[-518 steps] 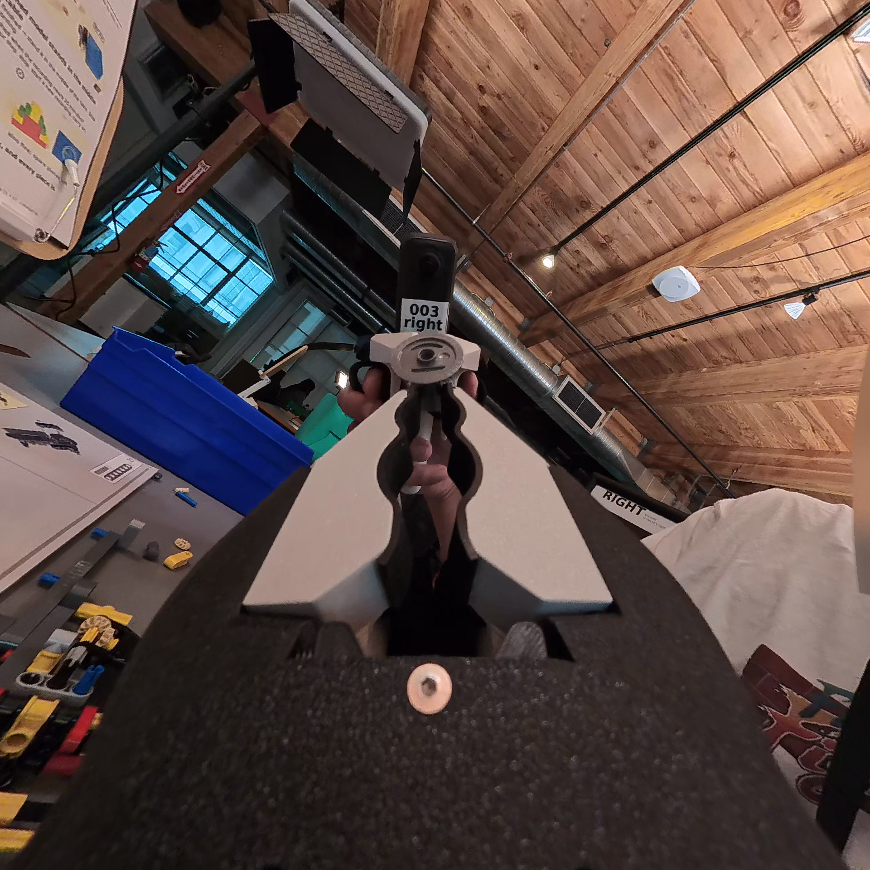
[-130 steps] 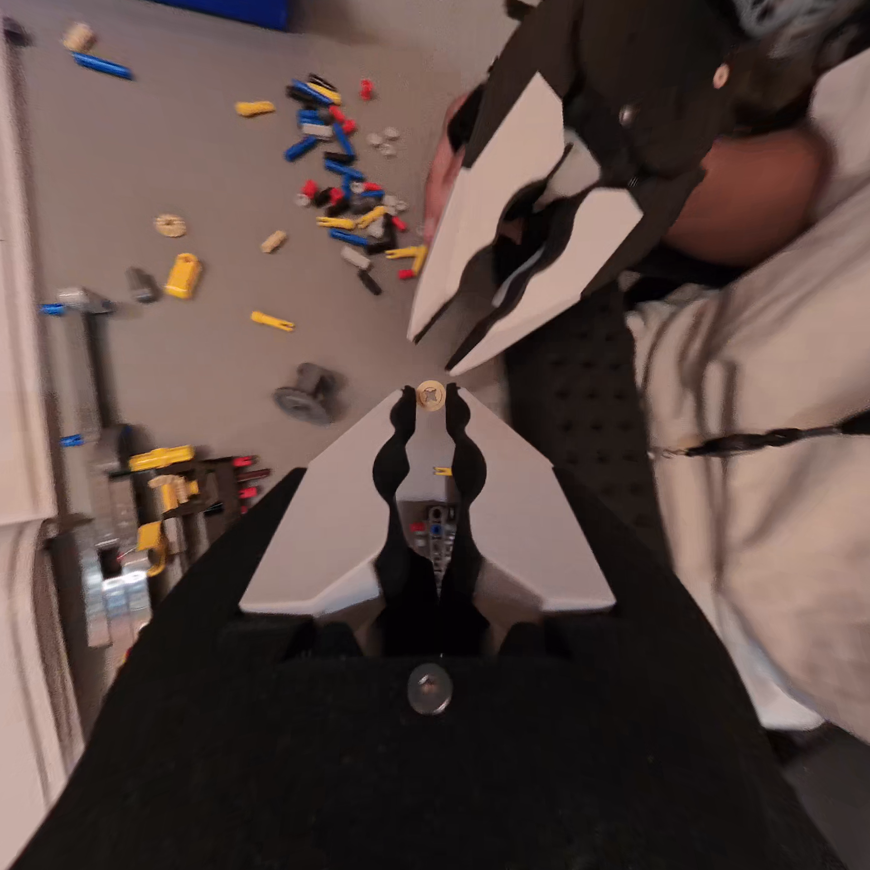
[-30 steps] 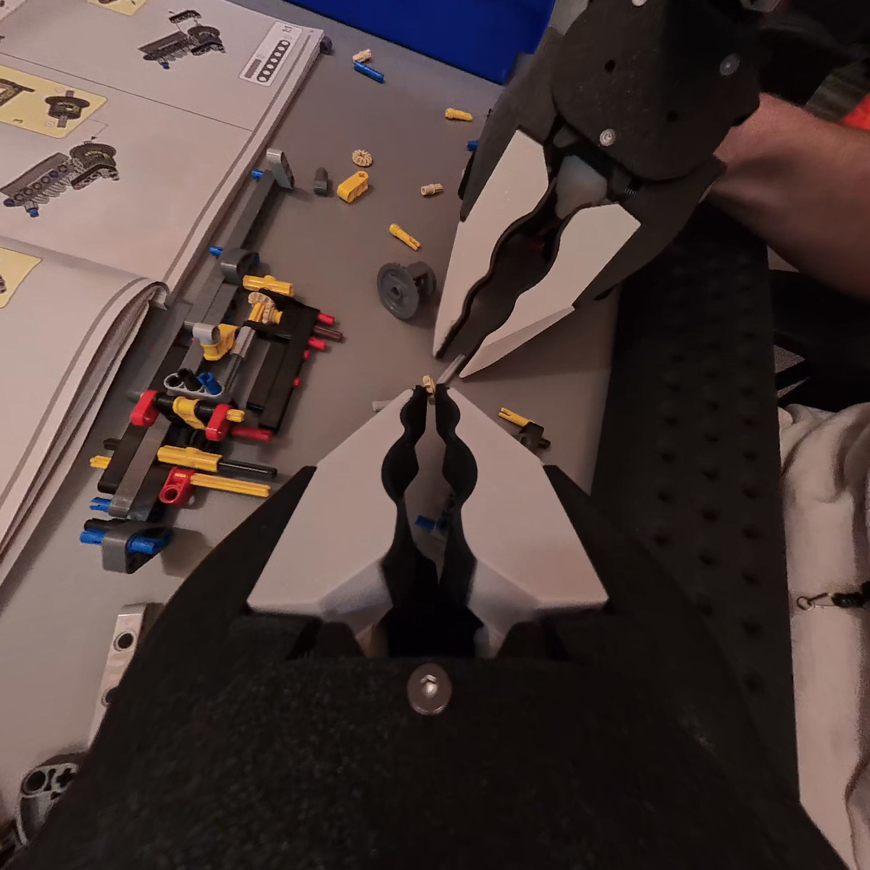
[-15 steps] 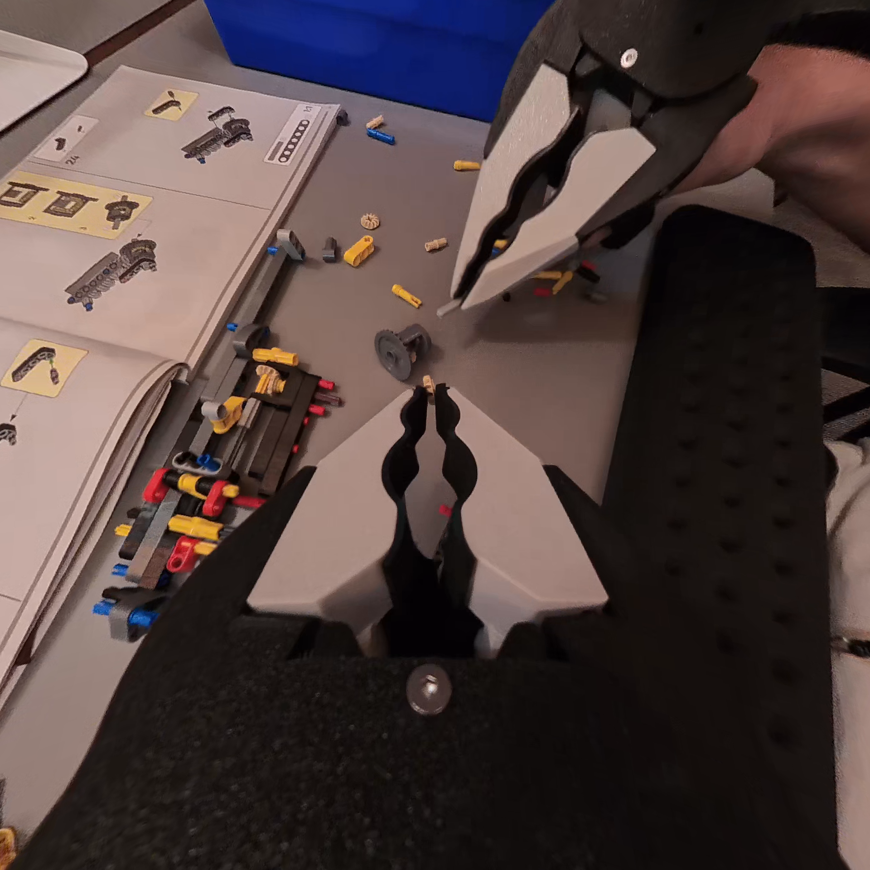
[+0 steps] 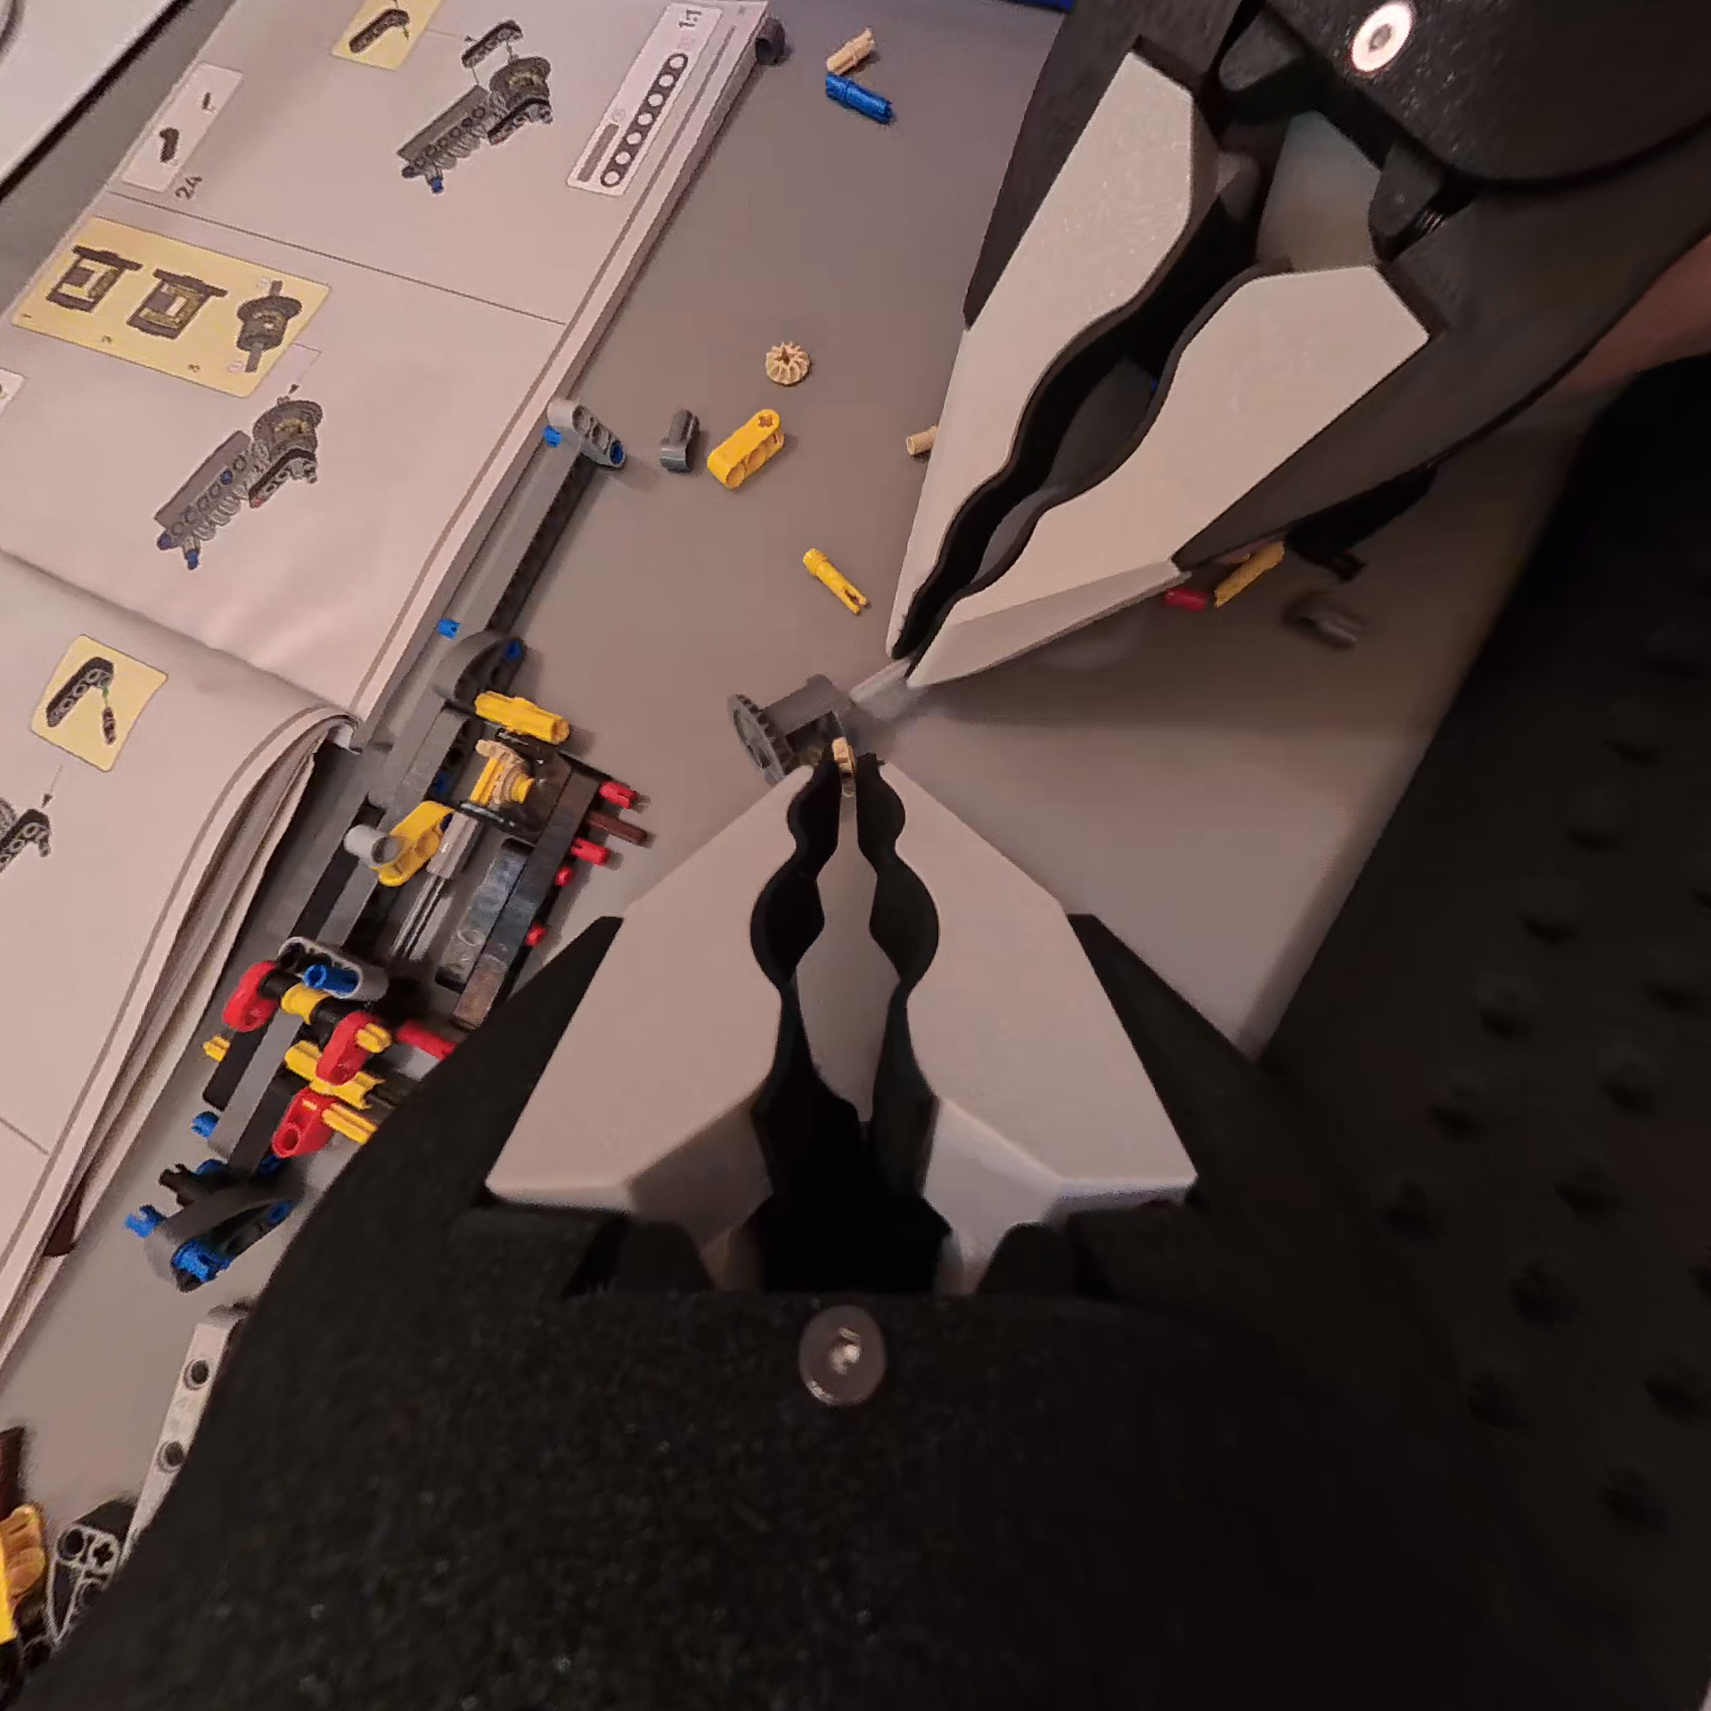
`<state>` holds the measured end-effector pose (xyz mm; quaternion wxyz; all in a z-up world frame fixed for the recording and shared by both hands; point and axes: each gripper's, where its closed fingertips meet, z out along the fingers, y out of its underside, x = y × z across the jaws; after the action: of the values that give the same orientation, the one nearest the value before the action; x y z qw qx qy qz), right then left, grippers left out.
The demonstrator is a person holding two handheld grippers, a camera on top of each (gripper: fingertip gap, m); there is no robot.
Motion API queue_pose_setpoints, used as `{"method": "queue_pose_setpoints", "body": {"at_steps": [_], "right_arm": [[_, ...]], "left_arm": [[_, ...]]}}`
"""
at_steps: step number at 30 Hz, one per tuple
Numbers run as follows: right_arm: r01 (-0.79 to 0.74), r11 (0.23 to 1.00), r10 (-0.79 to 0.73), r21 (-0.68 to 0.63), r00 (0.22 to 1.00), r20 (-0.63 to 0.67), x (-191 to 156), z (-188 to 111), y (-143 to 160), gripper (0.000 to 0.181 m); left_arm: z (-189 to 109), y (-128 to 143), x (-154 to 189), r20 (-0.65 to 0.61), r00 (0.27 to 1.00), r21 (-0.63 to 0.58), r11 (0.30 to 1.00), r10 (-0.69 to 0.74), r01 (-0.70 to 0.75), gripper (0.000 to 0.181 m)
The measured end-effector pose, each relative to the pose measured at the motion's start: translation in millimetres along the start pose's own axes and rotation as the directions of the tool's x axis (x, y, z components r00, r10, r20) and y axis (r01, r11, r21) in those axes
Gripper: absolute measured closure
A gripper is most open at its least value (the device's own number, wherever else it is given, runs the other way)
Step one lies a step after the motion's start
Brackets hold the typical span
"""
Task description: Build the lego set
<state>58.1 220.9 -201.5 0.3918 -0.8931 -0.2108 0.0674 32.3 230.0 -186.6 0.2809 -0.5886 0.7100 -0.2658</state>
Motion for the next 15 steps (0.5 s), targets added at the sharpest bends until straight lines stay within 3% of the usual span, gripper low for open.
{"method": "queue_pose_setpoints", "body": {"at_steps": [15], "right_arm": [[-0.002,1.000,0.003,-0.011,1.000,0.005,-1.5,-0.1,3.2,0.178]], "left_arm": [[8.4,7.6,0.3,0.059,0.998,-0.059,0.998,-0.012,0.015,0.179]]}}
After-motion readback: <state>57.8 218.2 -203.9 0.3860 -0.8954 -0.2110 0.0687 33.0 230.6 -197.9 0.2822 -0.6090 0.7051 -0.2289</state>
